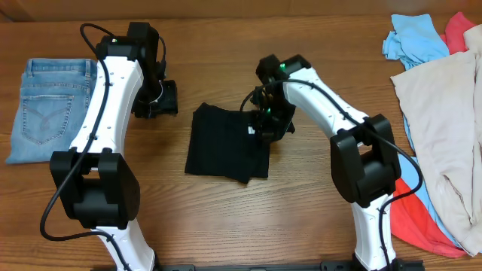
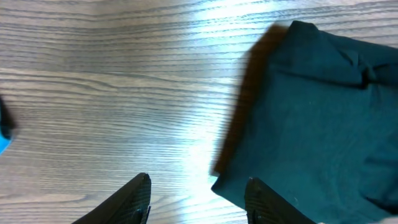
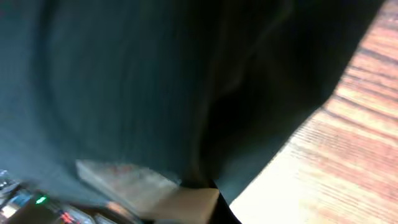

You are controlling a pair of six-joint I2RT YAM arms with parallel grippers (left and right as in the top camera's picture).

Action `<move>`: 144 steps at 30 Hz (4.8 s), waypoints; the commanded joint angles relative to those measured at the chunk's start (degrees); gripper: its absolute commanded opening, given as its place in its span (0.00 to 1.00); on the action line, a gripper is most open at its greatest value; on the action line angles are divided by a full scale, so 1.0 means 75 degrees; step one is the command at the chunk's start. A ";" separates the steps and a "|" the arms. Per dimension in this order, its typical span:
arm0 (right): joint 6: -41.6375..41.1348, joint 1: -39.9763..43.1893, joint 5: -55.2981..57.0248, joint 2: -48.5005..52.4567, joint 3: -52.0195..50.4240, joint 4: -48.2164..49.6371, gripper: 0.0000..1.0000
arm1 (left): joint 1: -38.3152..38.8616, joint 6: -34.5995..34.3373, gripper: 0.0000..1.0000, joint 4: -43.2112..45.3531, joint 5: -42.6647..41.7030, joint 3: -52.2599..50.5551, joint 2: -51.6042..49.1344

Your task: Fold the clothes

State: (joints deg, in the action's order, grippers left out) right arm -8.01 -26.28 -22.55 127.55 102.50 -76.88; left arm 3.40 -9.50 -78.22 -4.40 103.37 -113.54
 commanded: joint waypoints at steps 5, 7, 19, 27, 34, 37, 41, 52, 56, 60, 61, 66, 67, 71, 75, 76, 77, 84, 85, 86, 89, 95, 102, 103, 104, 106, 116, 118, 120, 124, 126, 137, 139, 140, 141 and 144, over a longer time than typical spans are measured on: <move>-0.0402 0.0052 0.1478 0.0020 -0.0530 0.0402 0.06 | 0.0119 0.0242 0.52 0.0274 -0.0973 -0.0055 -0.0050; -0.0606 0.0050 0.1824 0.0029 -0.0530 0.0405 0.06 | 0.0207 0.0242 0.53 0.0388 -0.1017 -0.0055 -0.0050; -0.1282 0.0050 0.2841 0.0058 -0.0530 0.0391 0.16 | 0.1335 0.0440 0.52 0.1317 -0.0956 -0.0154 -0.0079; -0.1282 0.0058 0.2885 0.0058 -0.0530 0.0353 0.16 | 0.1507 0.0592 0.54 0.2343 -0.0906 -0.0641 -0.0358; -0.1084 0.0058 0.2664 -0.0152 -0.0219 -0.0326 0.11 | 0.1507 0.0796 0.55 0.2556 -0.0790 -0.0644 -0.0828; -0.0898 0.0058 0.2323 -0.0644 -0.0038 -0.0635 0.16 | 0.1507 0.0845 0.56 0.2640 -0.0793 -0.0644 -0.0906; -0.0545 0.0038 0.1527 -0.1139 -0.0041 -0.0927 0.25 | 0.1507 0.1023 0.58 0.2719 -0.0766 -0.0670 -0.0968; 0.0221 -0.0414 -0.0271 -0.1148 -0.1125 -0.0289 0.25 | 0.1507 0.1102 0.55 0.2582 -0.0737 -0.0679 -0.1454; 0.0221 -0.0560 -0.0262 -0.1145 -0.1853 0.0379 0.28 | 0.1507 0.1102 0.52 0.2302 -0.0726 -0.0679 -0.1658; 0.0210 -0.0519 0.0309 -0.1134 -0.2710 0.1271 0.29 | 0.1501 0.1099 0.41 0.1731 -0.0673 -0.0679 -0.1696; 0.0093 -0.0463 0.0667 -0.1134 -0.2847 0.1405 0.29 | 0.1501 0.1099 0.38 0.1530 -0.0673 -0.0679 -0.1699; -0.0449 0.0152 0.2556 -0.1134 -0.2900 0.1722 0.28 | 0.1501 0.0985 0.20 0.0408 -0.0399 -0.0708 -0.1699; -0.0446 0.0289 0.2719 -0.1134 -0.2900 0.1865 0.28 | 0.1501 0.0874 0.19 0.0213 -0.0347 -0.0734 -0.1699; -0.0085 0.0749 0.2891 -0.1134 -0.2900 0.2664 0.28 | 0.1504 0.0685 0.15 -0.0335 -0.0356 -0.0833 -0.1696; 0.0111 0.1029 0.2888 -0.1134 -0.2838 0.3212 0.28 | 0.1521 0.0493 0.15 -0.0487 -0.0361 -0.0839 -0.1684; 0.0128 0.1052 0.2888 -0.1134 -0.2789 0.3244 0.28 | 0.1521 0.0402 0.17 -0.0431 -0.0364 -0.0839 -0.1649; 0.0140 0.1058 0.2888 -0.1134 -0.2734 0.3244 0.29 | 0.1521 0.0350 0.19 -0.0382 -0.0367 -0.0836 -0.1635; 0.0131 0.1035 0.2882 -0.1134 -0.2547 0.3095 0.29 | 0.1521 0.0169 0.29 0.0632 -0.0901 -0.0600 -0.1029; 0.0131 0.1035 0.2879 -0.1134 -0.2547 0.3069 0.29 | 0.1521 0.0117 0.31 0.0868 -0.0997 -0.0574 -0.0912; 0.0131 0.1023 0.2879 -0.1134 -0.2547 0.3034 0.29 | 0.1521 0.0058 0.34 0.1072 -0.1070 -0.0562 -0.0819; 0.0131 0.1005 0.2879 -0.1134 -0.2547 0.2876 0.31 | 0.1550 0.0026 0.41 0.1676 -0.1384 -0.0562 -0.0589; 0.0391 0.1023 0.3034 -0.1416 -0.1510 0.1786 0.46 | 0.1524 0.0026 0.42 0.2031 -0.1300 -0.0560 -0.0557; 0.1897 0.1005 0.2197 -0.1577 0.0460 0.1090 0.58 | 0.1093 -0.0807 0.46 0.2037 -0.1061 -0.0562 -0.0557; 0.2159 0.1005 0.1950 -0.1577 0.0498 0.1166 0.58 | 0.1055 -0.0831 0.46 0.2034 -0.1090 -0.0560 -0.0557; 0.2369 0.1005 0.1737 -0.1577 0.0493 0.1215 0.58 | 0.1029 -0.0831 0.46 0.2034 -0.1113 -0.0562 -0.0557; 0.2754 0.1005 0.1279 -0.1443 0.0472 0.1218 0.58 | 0.1011 -0.0828 0.46 0.2011 -0.1116 -0.0562 -0.0557; 0.4170 0.0618 0.0050 -0.0560 0.0469 0.1180 0.73 | 0.1011 -0.0822 0.51 0.1999 -0.1113 -0.0562 -0.0557; 0.4357 0.0466 0.0055 -0.0437 0.0449 0.1236 0.77 | 0.1011 -0.0825 0.51 0.1999 -0.1113 -0.0562 -0.0557; 0.4482 0.0344 0.0061 -0.0364 0.0361 0.1457 0.80 | 0.1011 -0.0825 0.51 0.1993 -0.1113 -0.0562 -0.0557; 0.4433 0.0201 0.0117 -0.0195 0.0227 0.2130 0.81 | 0.1011 -0.0822 0.51 0.1918 -0.1110 -0.0562 -0.0557; 0.4237 0.0189 0.0143 -0.0073 0.0227 0.2323 0.80 | 0.1011 -0.0810 0.51 0.1853 -0.1110 -0.0562 -0.0557; 0.4182 0.0207 0.0475 -0.0157 0.0886 0.1201 0.04 | 0.1005 -0.0790 0.51 0.1839 -0.1067 -0.0562 -0.0557; 0.3812 0.0251 0.1102 -0.0321 0.1390 0.0833 0.04 | 0.1005 -0.0790 0.51 0.1839 -0.1017 -0.0562 -0.0557; 0.3614 0.0291 0.1451 -0.0396 0.1649 0.0691 0.04 | 0.1005 -0.0790 0.51 0.1836 -0.1011 -0.0562 -0.0557; 0.3445 0.0335 0.1757 -0.0443 0.1880 0.0589 0.04 | 0.1005 -0.0790 0.51 0.1836 -0.1005 -0.0562 -0.0557; 0.3010 0.0469 0.2672 -0.0455 0.2136 0.0647 0.04 | 0.1005 -0.0793 0.51 0.1842 -0.0997 -0.0562 -0.0557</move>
State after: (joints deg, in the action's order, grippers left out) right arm 19.22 -24.45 -11.92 127.26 115.61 -72.62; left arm 10.87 -14.90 -64.47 -12.64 98.30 -118.93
